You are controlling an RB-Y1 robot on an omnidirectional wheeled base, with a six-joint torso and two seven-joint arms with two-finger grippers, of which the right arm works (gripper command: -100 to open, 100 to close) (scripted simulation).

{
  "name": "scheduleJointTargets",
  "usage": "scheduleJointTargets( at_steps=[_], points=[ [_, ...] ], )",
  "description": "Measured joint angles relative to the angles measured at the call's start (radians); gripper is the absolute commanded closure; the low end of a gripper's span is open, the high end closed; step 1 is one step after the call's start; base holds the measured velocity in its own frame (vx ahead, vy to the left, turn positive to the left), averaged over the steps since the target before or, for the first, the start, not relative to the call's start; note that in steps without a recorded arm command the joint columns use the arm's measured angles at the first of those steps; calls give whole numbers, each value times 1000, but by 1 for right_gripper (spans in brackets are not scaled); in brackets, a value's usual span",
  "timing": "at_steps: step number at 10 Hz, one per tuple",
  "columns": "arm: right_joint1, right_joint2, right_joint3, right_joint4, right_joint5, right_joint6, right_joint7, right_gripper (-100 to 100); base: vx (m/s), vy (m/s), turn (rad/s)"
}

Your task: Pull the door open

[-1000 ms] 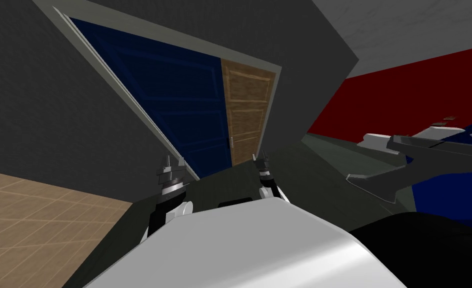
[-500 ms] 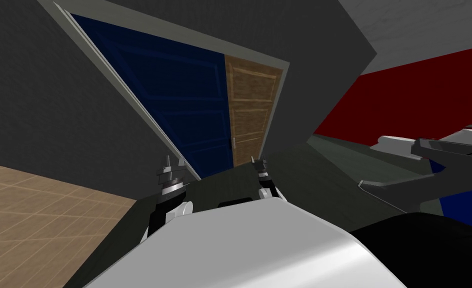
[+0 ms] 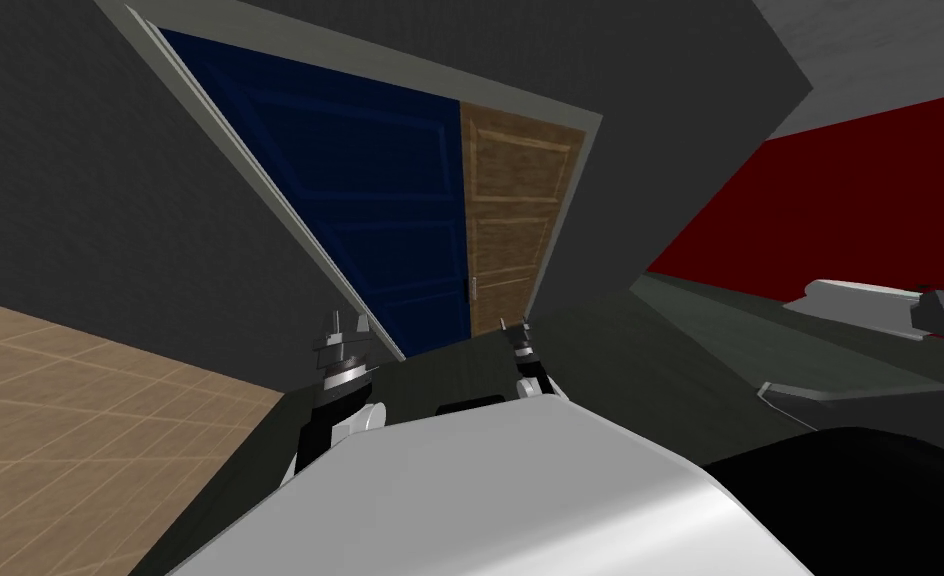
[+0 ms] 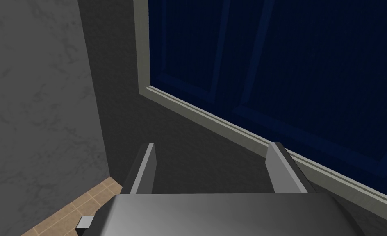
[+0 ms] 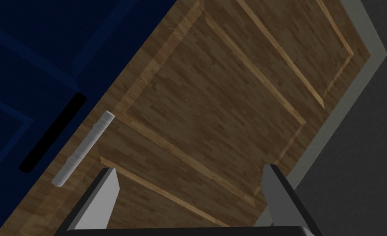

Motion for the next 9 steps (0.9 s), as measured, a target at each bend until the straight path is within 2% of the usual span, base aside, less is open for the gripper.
scheduleJointTargets(
  at_steps=[2,4,7,9],
  points=[
    [-21,-12,9,65,-27,-11,-57,-100,101,9,111],
    [-33,-26,18,108,-56,-9,-114,-100,87,3,55],
    [-55,-41,27,172,-84,-19,-174,-100,84,4,89],
    [-70,-50,39,232,-108,-31,-228,-100,115,7,85]
  ],
)
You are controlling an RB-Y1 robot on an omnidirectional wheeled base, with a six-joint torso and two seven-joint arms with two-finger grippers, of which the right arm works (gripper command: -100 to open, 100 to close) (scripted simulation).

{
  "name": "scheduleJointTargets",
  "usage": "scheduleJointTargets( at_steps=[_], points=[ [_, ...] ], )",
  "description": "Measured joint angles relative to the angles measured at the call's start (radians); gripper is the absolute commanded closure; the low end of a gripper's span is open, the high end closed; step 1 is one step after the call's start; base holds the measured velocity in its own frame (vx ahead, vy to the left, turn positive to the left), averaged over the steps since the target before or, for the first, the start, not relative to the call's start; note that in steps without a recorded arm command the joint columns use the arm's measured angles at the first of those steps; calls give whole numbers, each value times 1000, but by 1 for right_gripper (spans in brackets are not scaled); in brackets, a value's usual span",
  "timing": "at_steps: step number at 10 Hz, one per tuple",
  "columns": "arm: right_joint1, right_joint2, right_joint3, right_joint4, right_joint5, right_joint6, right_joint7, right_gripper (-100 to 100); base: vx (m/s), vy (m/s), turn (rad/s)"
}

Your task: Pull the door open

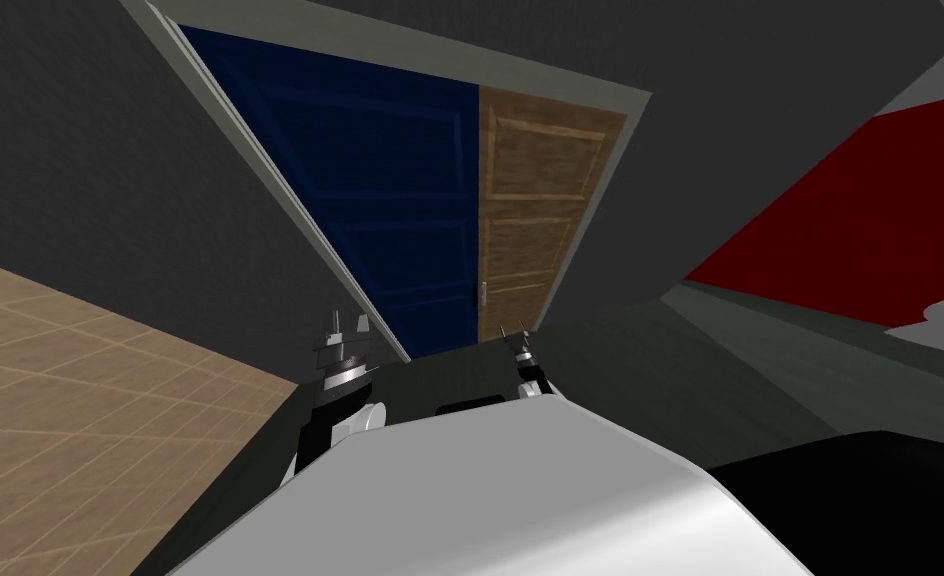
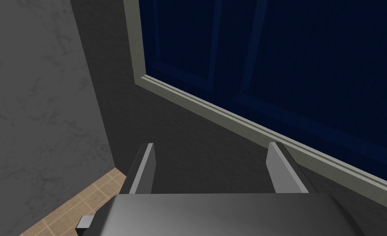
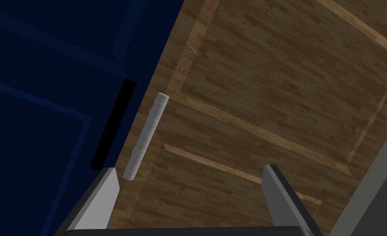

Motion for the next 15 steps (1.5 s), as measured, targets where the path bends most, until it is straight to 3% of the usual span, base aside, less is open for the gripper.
scheduleJointTargets(
  at_steps=[9,15],
  points=[
    [-82,-49,39,242,-110,-36,-235,-100,102,-1,93],
    [-130,-72,59,366,-169,-49,-358,-100,100,-10,73]
  ],
)
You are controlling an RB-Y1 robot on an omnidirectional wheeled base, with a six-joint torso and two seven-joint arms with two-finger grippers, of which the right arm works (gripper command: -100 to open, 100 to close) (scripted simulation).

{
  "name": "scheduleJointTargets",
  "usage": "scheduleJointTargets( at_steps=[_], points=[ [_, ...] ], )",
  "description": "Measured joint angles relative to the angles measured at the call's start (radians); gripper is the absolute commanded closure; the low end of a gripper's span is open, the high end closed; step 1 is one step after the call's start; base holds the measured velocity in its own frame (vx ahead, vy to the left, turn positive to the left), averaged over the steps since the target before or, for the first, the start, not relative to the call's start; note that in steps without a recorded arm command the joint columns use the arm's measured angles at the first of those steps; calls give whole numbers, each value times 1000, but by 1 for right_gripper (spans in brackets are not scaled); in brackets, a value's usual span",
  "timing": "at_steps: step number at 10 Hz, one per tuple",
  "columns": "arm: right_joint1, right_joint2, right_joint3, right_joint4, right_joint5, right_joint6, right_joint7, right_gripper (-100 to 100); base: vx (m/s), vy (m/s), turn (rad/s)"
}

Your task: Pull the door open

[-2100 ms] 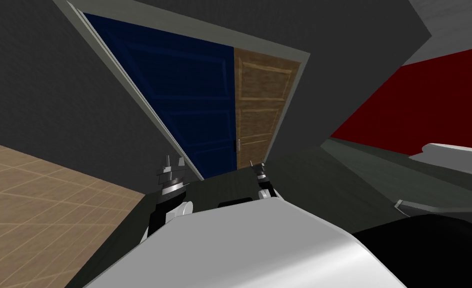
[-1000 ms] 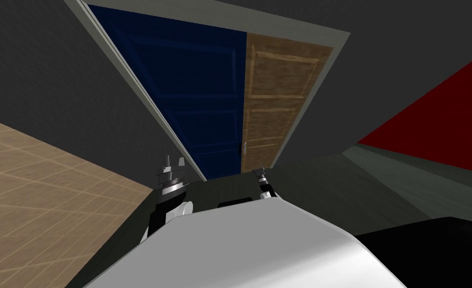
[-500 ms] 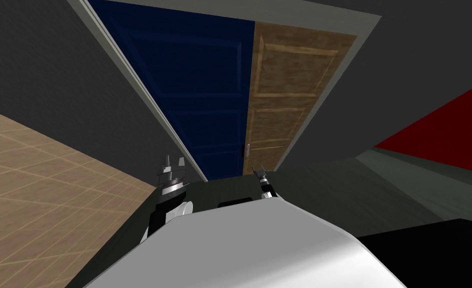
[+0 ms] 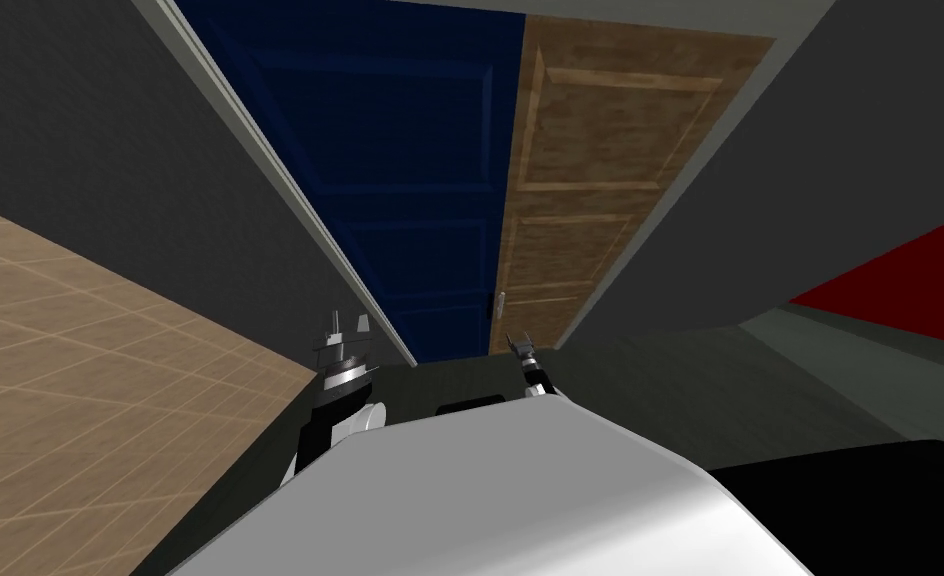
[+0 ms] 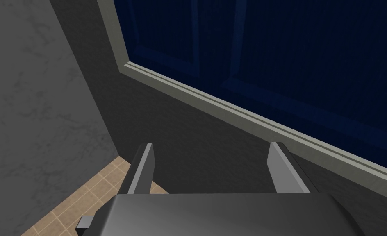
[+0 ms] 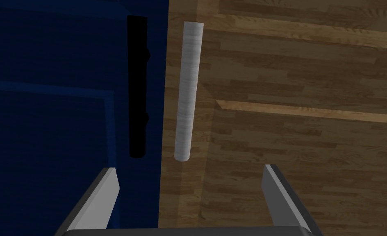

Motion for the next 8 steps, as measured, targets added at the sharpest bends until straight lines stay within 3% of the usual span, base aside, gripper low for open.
scheduleJointTargets(
  at_steps=[5,6,8],
  points=[
    [-38,-20,17,96,-49,-14,-103,-100,149,-14,96],
    [-46,-24,20,112,-58,-16,-122,-100,67,-7,22],
    [-49,-31,17,142,-61,-23,-133,-100,-127,-11,-73]
  ],
)
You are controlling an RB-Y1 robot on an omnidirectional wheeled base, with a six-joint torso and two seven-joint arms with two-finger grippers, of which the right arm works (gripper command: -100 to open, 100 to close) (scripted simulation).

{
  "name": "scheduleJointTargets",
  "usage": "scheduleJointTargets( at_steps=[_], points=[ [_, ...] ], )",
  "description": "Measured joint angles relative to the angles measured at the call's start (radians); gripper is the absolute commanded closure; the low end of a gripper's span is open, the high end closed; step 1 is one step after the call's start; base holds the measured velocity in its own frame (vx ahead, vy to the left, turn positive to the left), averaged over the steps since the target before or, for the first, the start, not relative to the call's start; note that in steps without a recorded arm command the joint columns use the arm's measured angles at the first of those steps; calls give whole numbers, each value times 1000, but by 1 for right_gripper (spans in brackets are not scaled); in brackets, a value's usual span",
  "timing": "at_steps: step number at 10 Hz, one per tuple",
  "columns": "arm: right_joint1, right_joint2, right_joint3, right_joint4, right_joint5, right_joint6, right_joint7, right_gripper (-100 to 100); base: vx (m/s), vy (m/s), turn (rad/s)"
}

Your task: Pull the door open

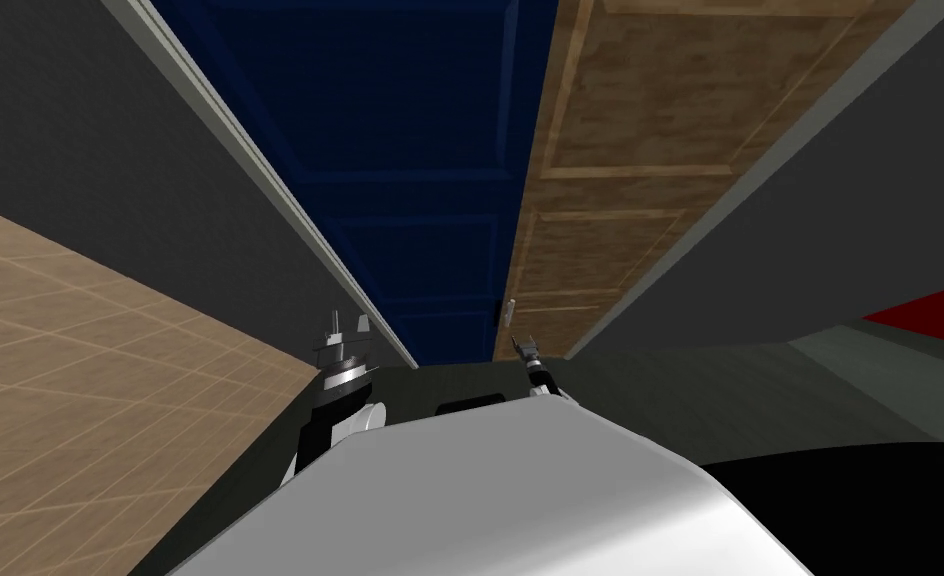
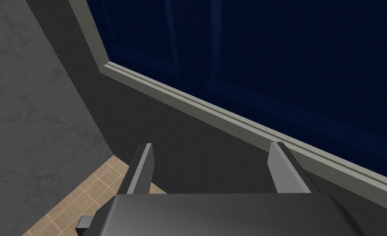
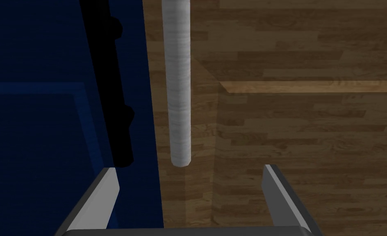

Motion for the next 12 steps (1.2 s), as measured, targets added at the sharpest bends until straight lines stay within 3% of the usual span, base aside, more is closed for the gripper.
scheduleJointTargets(
  at_steps=[3,4,7,8,10,11,12],
  points=[
    [63,-22,-29,-29,-17,20,13,-100,-159,-31,-52],
    [55,-22,-29,2,-17,13,12,-100,-121,-29,-47],
    [87,-55,-62,50,-36,5,-1,-100,-139,-27,-61],
    [89,-68,-71,90,-41,-5,-11,-100,-96,-19,-14],
    [102,-78,-83,113,-48,-12,-17,-100,-53,-9,-10],
    [118,-78,-90,95,-51,-8,-9,-100,-66,-17,-25],
    [125,-84,-100,117,-57,-12,-8,-100,-80,-16,-11]
  ],
)
